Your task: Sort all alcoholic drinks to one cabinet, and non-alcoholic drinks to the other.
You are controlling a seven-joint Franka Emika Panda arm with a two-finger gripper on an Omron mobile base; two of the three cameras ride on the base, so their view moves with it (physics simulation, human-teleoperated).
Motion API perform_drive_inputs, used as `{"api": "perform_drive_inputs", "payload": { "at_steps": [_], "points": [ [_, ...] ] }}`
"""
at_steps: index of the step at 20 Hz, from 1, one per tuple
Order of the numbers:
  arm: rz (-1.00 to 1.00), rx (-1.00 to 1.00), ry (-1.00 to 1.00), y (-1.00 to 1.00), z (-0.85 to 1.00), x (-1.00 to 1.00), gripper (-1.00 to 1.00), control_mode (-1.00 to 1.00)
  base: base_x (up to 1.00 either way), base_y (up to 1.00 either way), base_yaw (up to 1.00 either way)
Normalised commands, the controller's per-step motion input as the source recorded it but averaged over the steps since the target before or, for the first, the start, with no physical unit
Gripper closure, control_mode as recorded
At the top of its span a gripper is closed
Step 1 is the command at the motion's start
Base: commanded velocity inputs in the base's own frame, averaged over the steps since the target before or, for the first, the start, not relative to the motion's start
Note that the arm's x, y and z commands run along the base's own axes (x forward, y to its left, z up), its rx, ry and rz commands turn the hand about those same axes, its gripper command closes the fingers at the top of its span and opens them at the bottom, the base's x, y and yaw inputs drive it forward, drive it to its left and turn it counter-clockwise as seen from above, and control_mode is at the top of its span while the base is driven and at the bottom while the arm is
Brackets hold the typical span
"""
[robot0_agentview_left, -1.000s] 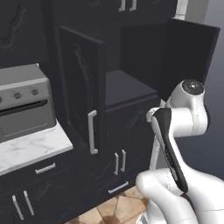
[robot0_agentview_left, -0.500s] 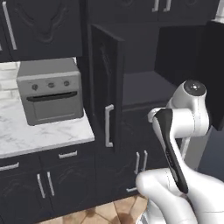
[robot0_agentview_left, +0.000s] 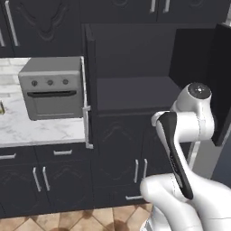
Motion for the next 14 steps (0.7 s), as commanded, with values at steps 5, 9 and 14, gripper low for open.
{"api": "perform_drive_inputs", "payload": {
  "at_steps": [5,9,14],
  "points": [
    [0.00,0.00,0.00,0.00,0.00,0.00,1.00,1.00,0.40,-0.28,0.14],
    [0.00,0.06,0.00,0.00,-0.08,0.20,1.00,-1.00,0.21,0.00,0.00],
    [0.00,0.09,0.00,0.00,-0.02,0.74,1.00,-1.00,0.00,0.00,0.00]
  ]
}}
